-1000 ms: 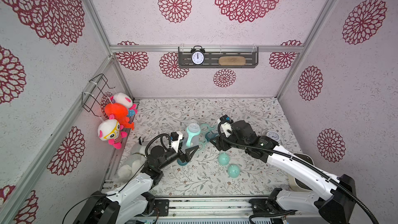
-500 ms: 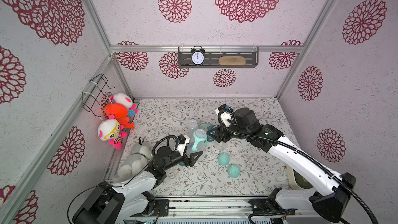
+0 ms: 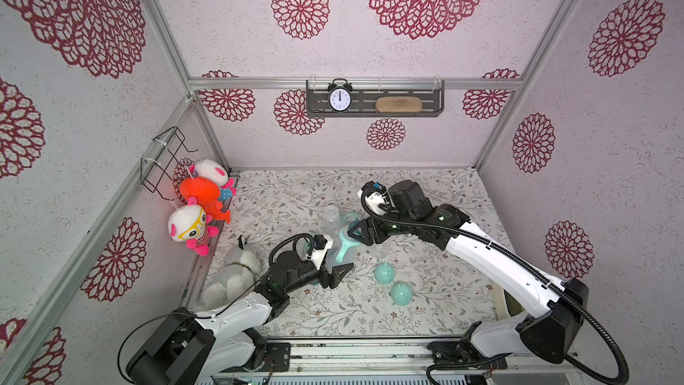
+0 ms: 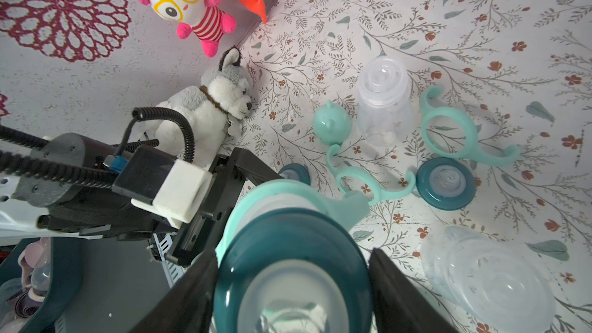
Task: Assemble the baby bottles
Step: Close the nipple on the baby bottle.
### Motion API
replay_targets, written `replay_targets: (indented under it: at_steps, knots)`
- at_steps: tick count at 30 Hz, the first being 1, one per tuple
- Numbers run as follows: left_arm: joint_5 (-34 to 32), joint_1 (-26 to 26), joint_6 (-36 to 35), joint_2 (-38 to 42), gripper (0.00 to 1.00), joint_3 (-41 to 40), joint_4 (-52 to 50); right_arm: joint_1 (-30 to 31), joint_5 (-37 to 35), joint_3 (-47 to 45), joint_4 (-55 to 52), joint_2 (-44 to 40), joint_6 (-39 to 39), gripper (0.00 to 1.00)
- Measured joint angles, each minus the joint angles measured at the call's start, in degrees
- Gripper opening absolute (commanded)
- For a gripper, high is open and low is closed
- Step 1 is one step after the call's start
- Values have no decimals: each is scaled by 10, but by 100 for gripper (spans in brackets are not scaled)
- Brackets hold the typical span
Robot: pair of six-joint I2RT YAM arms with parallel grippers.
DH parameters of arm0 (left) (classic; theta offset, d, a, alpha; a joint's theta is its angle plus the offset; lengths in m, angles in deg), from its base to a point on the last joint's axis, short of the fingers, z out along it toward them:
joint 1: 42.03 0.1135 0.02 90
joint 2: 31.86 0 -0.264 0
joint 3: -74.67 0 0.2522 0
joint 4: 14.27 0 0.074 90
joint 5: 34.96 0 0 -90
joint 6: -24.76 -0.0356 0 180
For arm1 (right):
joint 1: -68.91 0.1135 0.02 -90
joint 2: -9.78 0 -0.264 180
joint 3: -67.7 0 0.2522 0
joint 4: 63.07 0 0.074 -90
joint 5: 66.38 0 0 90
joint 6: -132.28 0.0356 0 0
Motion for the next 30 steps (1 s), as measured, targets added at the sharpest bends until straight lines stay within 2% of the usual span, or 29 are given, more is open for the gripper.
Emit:
replay_targets:
  at_steps: [11,30]
  knots:
    - [-4,-5,-9,-2,0,2,-16,-1,19,2,-10,15,-6,43]
    - [-32,-20,-48,18,0,5,-52,-9,45,68,-88,62,-52,42]
